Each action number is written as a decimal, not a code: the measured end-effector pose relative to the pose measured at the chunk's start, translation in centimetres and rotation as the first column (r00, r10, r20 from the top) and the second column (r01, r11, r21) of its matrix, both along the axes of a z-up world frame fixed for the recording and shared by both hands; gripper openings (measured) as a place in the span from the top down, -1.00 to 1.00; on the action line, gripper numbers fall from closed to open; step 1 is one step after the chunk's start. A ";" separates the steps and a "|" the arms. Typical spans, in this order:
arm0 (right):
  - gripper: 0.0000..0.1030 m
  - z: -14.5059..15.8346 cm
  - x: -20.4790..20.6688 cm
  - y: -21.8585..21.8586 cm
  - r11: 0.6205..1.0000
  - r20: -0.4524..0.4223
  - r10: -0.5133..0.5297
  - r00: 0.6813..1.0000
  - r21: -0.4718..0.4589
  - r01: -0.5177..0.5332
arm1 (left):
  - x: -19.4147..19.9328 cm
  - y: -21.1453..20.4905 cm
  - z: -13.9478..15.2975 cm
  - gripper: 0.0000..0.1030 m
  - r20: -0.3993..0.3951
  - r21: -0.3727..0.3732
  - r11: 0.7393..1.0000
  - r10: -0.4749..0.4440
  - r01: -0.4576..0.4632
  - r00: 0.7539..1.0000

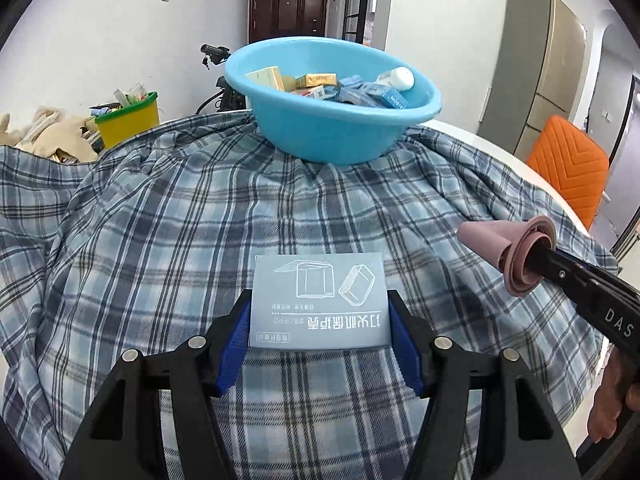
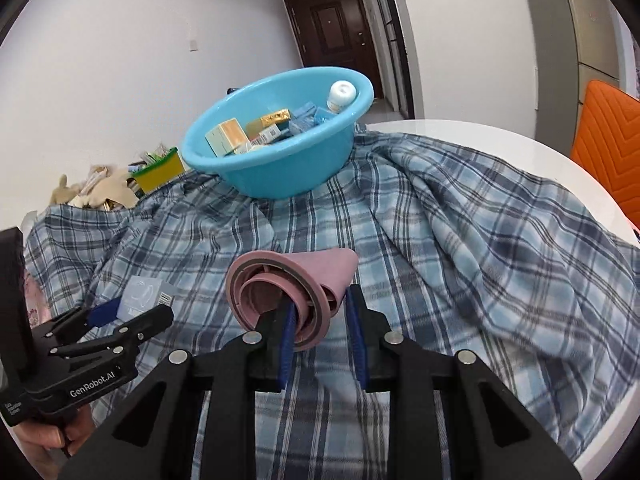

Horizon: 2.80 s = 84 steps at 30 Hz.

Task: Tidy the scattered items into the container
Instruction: 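Lift and carry the grey card and pink roll toward the basin with both grippers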

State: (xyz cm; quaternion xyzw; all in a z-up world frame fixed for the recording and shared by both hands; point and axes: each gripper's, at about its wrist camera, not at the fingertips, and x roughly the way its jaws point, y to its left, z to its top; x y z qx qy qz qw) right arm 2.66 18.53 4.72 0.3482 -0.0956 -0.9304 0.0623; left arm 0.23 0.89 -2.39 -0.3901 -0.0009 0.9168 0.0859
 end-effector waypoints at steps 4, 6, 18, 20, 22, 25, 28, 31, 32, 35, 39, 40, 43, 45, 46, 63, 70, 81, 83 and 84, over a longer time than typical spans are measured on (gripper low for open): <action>0.56 -1.1 -0.3 -0.1 1.000 0.037 0.003 0.999 -0.016 -0.002 | 0.1 -0.3 -0.4 -0.27 0.010 0.004 1.000 0.007 -0.007 1.000; 0.56 -1.0 -0.3 -0.1 1.000 0.031 -0.006 1.000 0.001 0.006 | 0.1 -0.6 -0.4 -0.27 0.008 0.003 1.000 0.014 -0.014 1.000; 0.56 5.2 -0.1 -1.4 0.997 -0.168 0.017 0.986 0.082 -0.003 | 0.4 -0.5 5.2 -0.27 -0.201 -0.019 0.999 0.024 -0.029 0.979; 0.56 7.5 0.2 -1.4 0.996 -0.237 0.014 0.971 0.089 0.007 | 0.7 -0.2 7.3 -0.27 -0.278 -0.033 0.999 0.026 -0.037 0.960; 0.56 9.9 0.5 -1.6 0.996 -0.302 0.015 0.953 0.089 0.013 | 1.1 0.3 9.5 -0.27 -0.371 -0.066 0.996 0.031 -0.060 0.928; 0.56 13.2 1.4 -1.8 0.996 -0.399 0.013 0.917 0.091 0.025 | 2.0 0.8 12.8 -0.27 -0.496 -0.081 0.993 0.030 -0.081 0.868; 0.56 16.0 2.5 -1.8 0.996 -0.484 -0.004 0.875 0.073 0.044 | 3.7 0.5 15.8 -0.27 -0.596 -0.018 0.999 0.031 -0.052 0.802; 0.56 18.0 4.3 -2.2 0.990 -0.575 -0.033 0.817 0.096 0.107 | 6.0 0.5 17.8 -0.27 -0.691 0.010 0.998 0.052 -0.063 0.721; 0.56 18.4 4.8 -2.4 0.986 -0.600 -0.040 0.799 0.105 0.128 | 6.7 0.5 18.3 -0.27 -0.714 0.010 0.997 0.059 -0.074 0.698; 0.56 18.8 6.4 -3.0 0.979 -0.644 -0.040 0.764 0.127 0.158 | 8.6 1.0 18.8 -0.27 -0.735 -0.023 0.993 0.060 -0.113 0.676; 0.56 18.0 7.9 -3.6 0.979 -0.639 -0.023 0.769 0.139 0.146 | 10.1 0.7 18.5 -0.27 -0.716 0.000 0.997 0.054 -0.078 0.696; 0.56 17.6 8.2 -3.7 0.979 -0.635 -0.025 0.773 0.141 0.147 | 10.5 0.7 18.3 -0.27 -0.714 0.001 0.997 0.054 -0.076 0.698; 0.56 16.8 8.3 -3.8 0.980 -0.613 -0.026 0.790 0.139 0.140 | 11.0 0.6 18.0 -0.27 -0.709 -0.004 0.997 0.050 -0.076 0.703; 0.56 16.6 8.0 -3.8 0.981 -0.601 -0.022 0.799 0.140 0.133 | 11.0 0.6 17.9 -0.27 -0.700 -0.005 0.998 0.047 -0.070 0.713; 0.56 16.5 7.9 -3.7 0.981 -0.598 -0.023 0.801 0.141 0.133 | 10.9 0.5 17.9 -0.27 -0.696 -0.004 0.998 0.046 -0.068 0.717; 0.58 16.9 -2.0 -2.7 0.988 -0.524 0.019 0.851 0.142 0.065 | -1.7 -0.1 16.9 -0.27 -0.574 0.019 0.999 0.044 -0.040 0.818; 0.58 18.0 -9.2 -2.8 0.983 -0.490 0.006 0.872 0.163 0.085 | -11.7 0.0 18.1 -0.27 -0.508 0.076 0.997 0.026 0.014 0.861; 0.58 19.1 -19.6 -2.3 0.993 -0.416 -0.019 0.909 0.099 0.066 | -24.7 0.3 18.7 -0.27 -0.453 0.116 0.993 0.056 -0.003 0.890; 0.58 19.4 -21.6 -2.4 0.993 -0.381 -0.016 0.924 0.099 0.058 | -26.2 0.5 19.1 -0.27 -0.449 0.101 0.995 0.049 -0.004 0.892; 0.58 19.5 -22.4 -2.4 0.993 -0.371 -0.018 0.928 0.100 0.059 | -26.9 0.7 19.4 -0.27 -0.443 0.080 0.997 0.036 0.000 0.896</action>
